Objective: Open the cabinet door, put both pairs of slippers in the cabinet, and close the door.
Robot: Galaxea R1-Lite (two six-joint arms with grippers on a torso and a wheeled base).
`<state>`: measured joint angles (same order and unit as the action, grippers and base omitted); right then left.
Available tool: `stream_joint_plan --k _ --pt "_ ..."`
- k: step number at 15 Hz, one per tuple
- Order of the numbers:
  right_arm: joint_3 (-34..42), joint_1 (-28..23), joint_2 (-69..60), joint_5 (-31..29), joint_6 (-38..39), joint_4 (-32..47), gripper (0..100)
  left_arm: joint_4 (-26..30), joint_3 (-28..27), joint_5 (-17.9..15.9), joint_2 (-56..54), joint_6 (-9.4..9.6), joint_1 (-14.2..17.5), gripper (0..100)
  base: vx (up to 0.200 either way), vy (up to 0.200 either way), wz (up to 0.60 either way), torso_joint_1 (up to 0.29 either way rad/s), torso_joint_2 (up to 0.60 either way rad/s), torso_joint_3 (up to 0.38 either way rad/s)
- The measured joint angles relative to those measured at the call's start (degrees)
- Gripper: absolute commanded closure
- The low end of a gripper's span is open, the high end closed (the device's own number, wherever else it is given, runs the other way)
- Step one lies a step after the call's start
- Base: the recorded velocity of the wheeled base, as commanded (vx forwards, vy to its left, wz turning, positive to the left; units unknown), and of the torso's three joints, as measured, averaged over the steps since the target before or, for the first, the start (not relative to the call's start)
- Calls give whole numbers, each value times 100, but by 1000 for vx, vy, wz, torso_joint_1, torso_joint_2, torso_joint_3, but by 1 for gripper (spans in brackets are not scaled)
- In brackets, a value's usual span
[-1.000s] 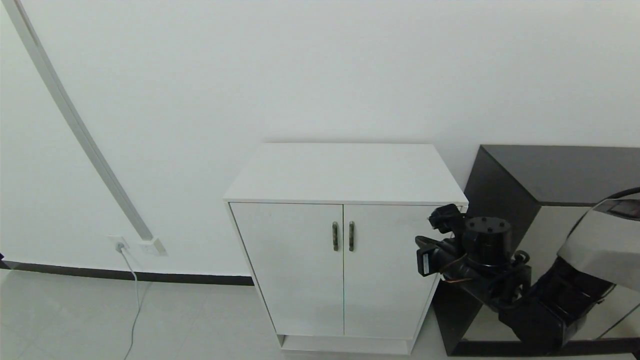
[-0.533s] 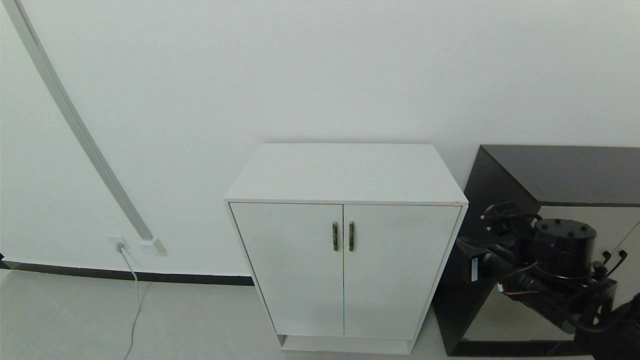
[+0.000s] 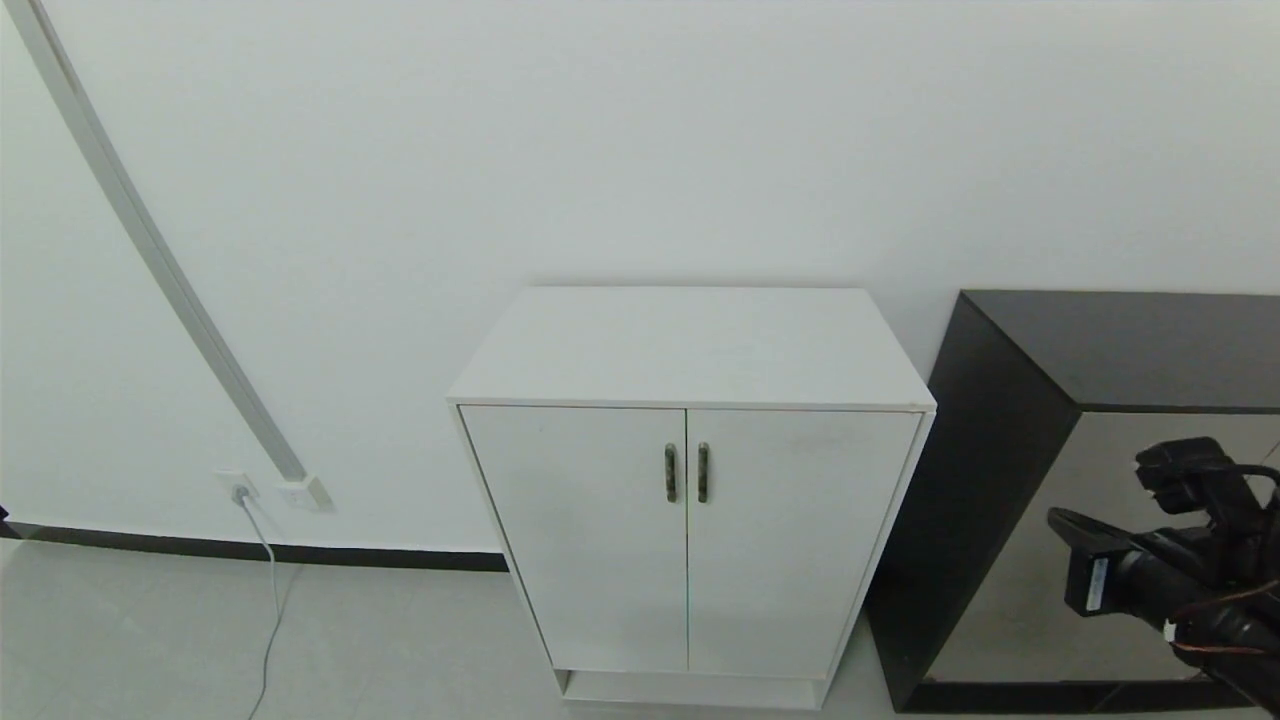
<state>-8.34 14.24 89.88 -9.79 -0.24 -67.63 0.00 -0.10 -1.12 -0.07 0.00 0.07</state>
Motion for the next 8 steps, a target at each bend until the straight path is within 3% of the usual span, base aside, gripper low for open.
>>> stream_joint_plan --k 5,8 --pt "727 -294 -791 33 -2 93 100 0 0 -2 0 0 0 100 0 0 0 0 0 0" --pt "820 -390 -1318 76 0 773 100 0 0 0 0 0 0 100 0 0 0 0 0 0"
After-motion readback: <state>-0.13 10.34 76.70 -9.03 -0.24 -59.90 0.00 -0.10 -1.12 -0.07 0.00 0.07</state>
